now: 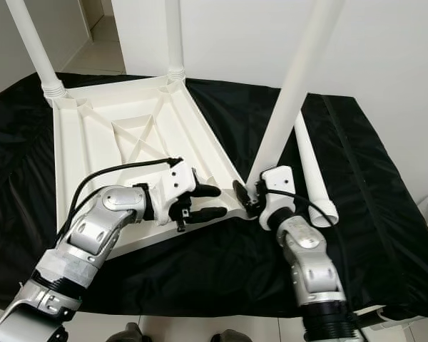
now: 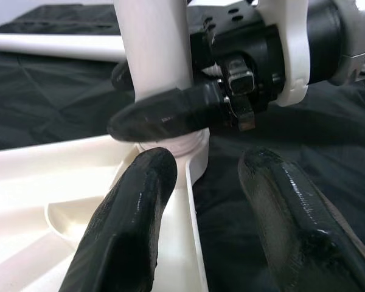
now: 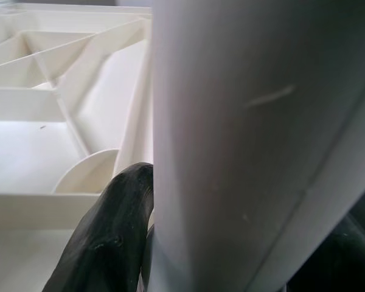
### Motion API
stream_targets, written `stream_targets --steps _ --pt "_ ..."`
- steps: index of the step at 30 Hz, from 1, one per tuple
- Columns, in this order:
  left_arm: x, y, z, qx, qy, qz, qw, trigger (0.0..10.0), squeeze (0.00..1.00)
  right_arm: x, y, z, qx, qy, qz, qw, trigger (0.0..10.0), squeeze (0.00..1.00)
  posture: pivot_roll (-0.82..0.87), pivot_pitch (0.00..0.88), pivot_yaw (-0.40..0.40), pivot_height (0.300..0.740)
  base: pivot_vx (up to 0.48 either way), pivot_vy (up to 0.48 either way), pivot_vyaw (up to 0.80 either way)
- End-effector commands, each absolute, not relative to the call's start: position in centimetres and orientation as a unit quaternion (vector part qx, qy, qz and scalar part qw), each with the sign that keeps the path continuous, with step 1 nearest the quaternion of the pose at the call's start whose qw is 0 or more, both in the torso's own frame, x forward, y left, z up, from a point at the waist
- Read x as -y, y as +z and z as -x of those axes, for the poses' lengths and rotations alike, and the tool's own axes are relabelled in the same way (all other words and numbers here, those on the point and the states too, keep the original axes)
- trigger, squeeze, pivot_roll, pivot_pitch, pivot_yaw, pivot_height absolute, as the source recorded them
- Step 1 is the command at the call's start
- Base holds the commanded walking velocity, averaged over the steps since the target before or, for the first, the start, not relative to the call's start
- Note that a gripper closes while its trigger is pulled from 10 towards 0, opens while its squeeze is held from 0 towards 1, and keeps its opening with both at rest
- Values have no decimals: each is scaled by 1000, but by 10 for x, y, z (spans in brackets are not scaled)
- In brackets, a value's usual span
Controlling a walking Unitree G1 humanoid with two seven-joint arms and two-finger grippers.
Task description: Building children table
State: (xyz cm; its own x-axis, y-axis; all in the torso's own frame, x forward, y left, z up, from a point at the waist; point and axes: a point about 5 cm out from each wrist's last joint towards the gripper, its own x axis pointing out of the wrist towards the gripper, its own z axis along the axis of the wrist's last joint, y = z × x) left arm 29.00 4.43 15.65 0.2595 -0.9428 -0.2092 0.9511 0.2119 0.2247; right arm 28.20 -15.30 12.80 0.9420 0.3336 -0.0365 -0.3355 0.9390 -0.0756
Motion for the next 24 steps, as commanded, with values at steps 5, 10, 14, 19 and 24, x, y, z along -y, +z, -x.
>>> stream_targets --steps 5,10,14,19,24 --pt "-48 154 -294 -18 -588 -164 792 10000 0 147 122 -281 -39 95 3 995 10000 0 -15 0 -26 740 0 0 0" --pt "-53 153 -298 -22 -582 -167 796 10000 0 138 121 -275 -47 -43 -22 998 10000 0 -13 3 -25 740 0 0 0" --pt "-55 153 -298 -24 -579 -169 797 10000 0 138 120 -269 -51 -125 -24 990 10000 0 -10 6 -25 740 0 0 0" --pt "-56 153 -299 -24 -577 -169 799 10000 0 132 118 -267 -58 -125 -33 990 10000 0 -5 7 -31 740 0 0 0" --pt "-56 153 -300 -21 -573 -171 801 10000 0 132 124 -269 -42 -118 -41 991 10000 357 -4 0 -36 740 0 0 0"
